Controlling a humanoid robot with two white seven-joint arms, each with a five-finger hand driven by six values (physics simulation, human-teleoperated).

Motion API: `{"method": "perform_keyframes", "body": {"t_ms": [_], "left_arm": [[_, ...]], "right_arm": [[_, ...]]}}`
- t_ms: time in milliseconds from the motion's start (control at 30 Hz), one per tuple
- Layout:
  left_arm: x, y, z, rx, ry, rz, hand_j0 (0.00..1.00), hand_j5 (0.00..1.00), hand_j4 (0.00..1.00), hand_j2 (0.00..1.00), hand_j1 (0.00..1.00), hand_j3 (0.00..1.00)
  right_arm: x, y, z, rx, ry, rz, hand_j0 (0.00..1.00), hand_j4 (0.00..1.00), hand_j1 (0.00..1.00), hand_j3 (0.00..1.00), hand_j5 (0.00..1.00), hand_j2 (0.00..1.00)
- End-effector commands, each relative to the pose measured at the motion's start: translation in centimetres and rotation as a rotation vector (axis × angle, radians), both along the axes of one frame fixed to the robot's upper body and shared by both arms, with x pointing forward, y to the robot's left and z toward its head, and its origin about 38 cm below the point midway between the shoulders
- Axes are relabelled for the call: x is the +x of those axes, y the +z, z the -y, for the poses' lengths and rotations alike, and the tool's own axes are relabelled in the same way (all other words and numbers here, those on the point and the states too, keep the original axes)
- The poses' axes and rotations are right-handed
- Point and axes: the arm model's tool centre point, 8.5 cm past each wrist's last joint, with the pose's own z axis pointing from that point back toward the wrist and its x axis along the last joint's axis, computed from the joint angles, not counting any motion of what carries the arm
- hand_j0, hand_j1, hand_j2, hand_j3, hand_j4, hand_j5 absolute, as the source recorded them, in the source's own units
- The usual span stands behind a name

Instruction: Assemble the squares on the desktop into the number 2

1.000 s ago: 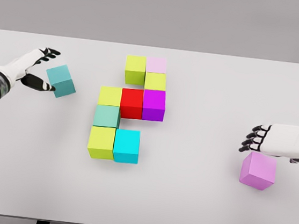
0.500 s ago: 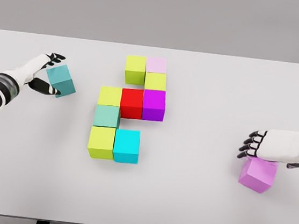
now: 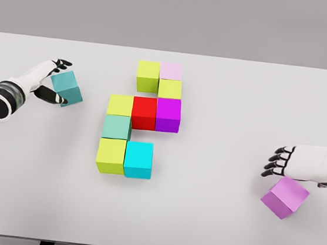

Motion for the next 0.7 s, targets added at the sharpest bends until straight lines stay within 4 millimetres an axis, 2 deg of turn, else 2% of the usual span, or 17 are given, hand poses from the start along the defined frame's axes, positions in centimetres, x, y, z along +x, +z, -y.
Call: {"method": "perform_keyframes", "body": {"t_ms": [0,100,233,600,667], "left_arm": [[0.2,-0.6,0.1,0.006,0.006,-0.008,0.91,0.91,0.91,0.91,0.91,0.91],[0.3,-0.6,0.3,0.033,-0.006,0.012,0.91,0.91,0.91,0.91,0.91,0.91],[0.2,-0.9,0.7,0.028,-0.012,0.007,0.91,0.91,0.91,0.91,0.91,0.91],[0.0,-1.8,0.5,0.044,-0.006,-0.023,0.87,0.87,0.87,0.87,0.87,0.87],[0.0,-1.9,0.7,0.029,-0.016,-0.026,0.63,0.63,0.63,0.63,0.63,0.63]], "right_arm": [[-0.2,0.3,0.3,0.02,-0.014,-0.014,1.0,1.0,1.0,1.0,1.0,1.0],[-0.3,0.5,0.1,0.049,-0.02,-0.027,1.0,1.0,1.0,1.0,1.0,1.0],[-0.7,-0.3,0.1,0.048,-0.022,-0.051,1.0,1.0,1.0,1.0,1.0,1.0],[-1.4,-1.6,-0.1,0.056,-0.021,-0.087,1.0,1.0,1.0,1.0,1.0,1.0],[-1.4,-1.6,-0.1,0.058,-0.021,-0.088,1.0,1.0,1.0,1.0,1.0,1.0]]}}
